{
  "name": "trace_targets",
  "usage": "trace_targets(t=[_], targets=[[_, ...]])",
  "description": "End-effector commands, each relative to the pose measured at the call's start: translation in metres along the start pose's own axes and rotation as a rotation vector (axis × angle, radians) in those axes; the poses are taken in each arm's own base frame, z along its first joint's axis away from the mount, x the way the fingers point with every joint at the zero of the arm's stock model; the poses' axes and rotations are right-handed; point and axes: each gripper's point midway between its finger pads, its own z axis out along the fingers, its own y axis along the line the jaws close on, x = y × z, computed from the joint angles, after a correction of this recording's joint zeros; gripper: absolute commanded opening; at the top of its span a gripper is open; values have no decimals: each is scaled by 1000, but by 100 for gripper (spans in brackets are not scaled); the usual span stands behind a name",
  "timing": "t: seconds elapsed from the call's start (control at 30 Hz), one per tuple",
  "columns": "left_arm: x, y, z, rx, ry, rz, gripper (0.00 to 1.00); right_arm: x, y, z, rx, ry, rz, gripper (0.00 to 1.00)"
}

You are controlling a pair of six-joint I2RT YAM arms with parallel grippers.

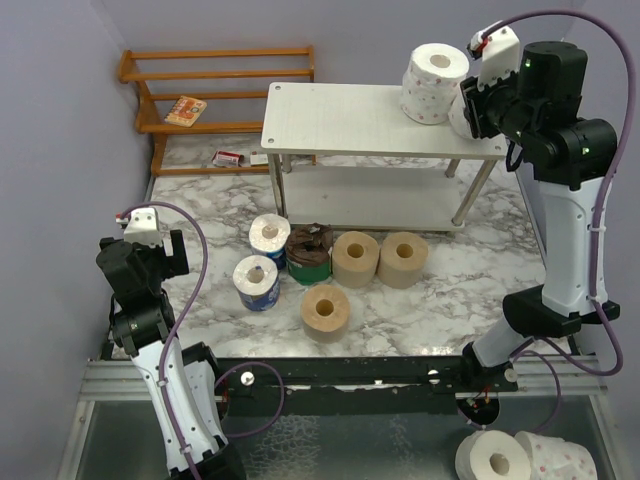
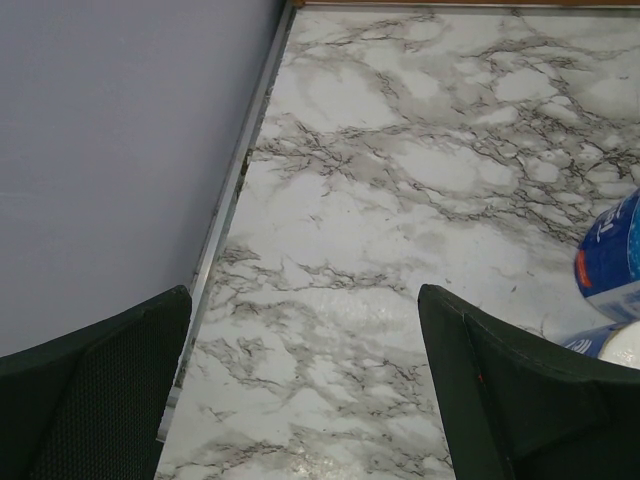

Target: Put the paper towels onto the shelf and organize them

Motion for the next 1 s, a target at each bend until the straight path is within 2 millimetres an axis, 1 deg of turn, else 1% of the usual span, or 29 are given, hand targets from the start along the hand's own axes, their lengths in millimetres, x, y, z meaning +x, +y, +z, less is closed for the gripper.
trace_targets(t=[0.0, 0.23, 0.37, 0.53, 0.77, 0.87, 0.97], targets=[[-3, 5, 1, -23, -13, -2, 99, -17, -18, -16, 65, -65, -24, 35], [-2, 5, 2, -24, -10, -2, 99, -18, -17, -19, 55, -75, -45, 35], [-2, 5, 1, -24, -11, -1, 99, -15, -15, -14, 49, -68, -50, 35], [-3, 5, 1, -25, -14, -2, 99, -21, -19, -12, 62, -82, -94, 36], [-3, 7, 0, -35, -20, -3, 99, -35, -37, -11, 142, -123, -159, 37], [-3, 7, -1, -36, -22, -3, 99, -40, -39, -10, 148, -136, -168, 37], [-3, 7, -1, -37, -21, -4, 99, -40, -35, -8, 128, -141, -170, 37]])
